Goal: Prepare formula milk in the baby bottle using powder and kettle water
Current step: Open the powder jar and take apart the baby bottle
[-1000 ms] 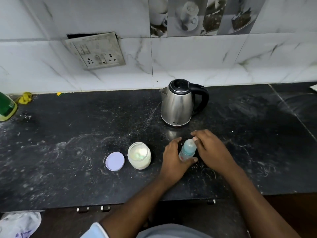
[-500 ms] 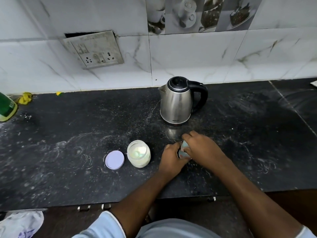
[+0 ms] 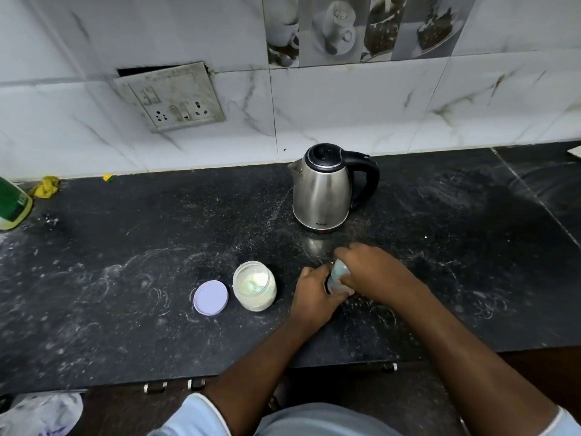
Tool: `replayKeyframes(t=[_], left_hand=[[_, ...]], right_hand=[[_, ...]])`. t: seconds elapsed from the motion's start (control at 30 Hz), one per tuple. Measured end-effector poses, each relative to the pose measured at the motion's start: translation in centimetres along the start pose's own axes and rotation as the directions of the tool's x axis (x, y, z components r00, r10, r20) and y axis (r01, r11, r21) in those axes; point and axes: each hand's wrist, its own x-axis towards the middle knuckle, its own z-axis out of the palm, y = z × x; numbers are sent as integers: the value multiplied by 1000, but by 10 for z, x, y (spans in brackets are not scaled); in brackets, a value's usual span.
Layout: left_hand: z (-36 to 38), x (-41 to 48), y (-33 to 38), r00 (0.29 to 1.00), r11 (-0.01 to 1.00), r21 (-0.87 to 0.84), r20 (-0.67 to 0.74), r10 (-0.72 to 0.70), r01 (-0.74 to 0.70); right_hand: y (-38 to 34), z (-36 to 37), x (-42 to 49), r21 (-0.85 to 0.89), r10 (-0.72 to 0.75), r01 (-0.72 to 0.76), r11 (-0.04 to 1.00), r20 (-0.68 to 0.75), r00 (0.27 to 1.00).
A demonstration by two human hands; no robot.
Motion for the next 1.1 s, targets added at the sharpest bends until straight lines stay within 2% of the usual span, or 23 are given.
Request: replayKeyframes(t=[0.1,0.2,0.33,0.53,0.67,0.8,0.83,0.93,1.1], left_hand=[[0,1,1,1000,1000,13,-1,0,0],[-1,0,3,1000,1000,23,-4,21,-21],[-2,-1,5,1000,999,42,-20,15,-14],[-2,-3,8,999,998,62,-49,8,-5],[-4,-4,11,999,997,77,-43,4,-1],[-5,-4,12,999,996,90,-34,-17,20],[-5,-4,11,999,995,95,-34,-21,24],[-3,-2,10,999,995,97,-37,-30,34],[-2,0,10,998,991,118,-42,-55,60]], right_hand=[[6,-2,-4,103,-111,103,989,82,990],[4,0,-4,108,-37,23,994,130,991],[3,-1,-2,17,-39,39,999,8,999],[19,-24,-16,224,-86,136,965,-220,972],[49,-35,-27,526,81,109,844,-326,942],[74,3,-37,725,335,51,687,-378,863],[78,19,-40,737,382,34,675,-388,839],[87,65,-46,675,408,-6,738,-439,800],[94,116,-44,559,382,-89,824,-434,816]])
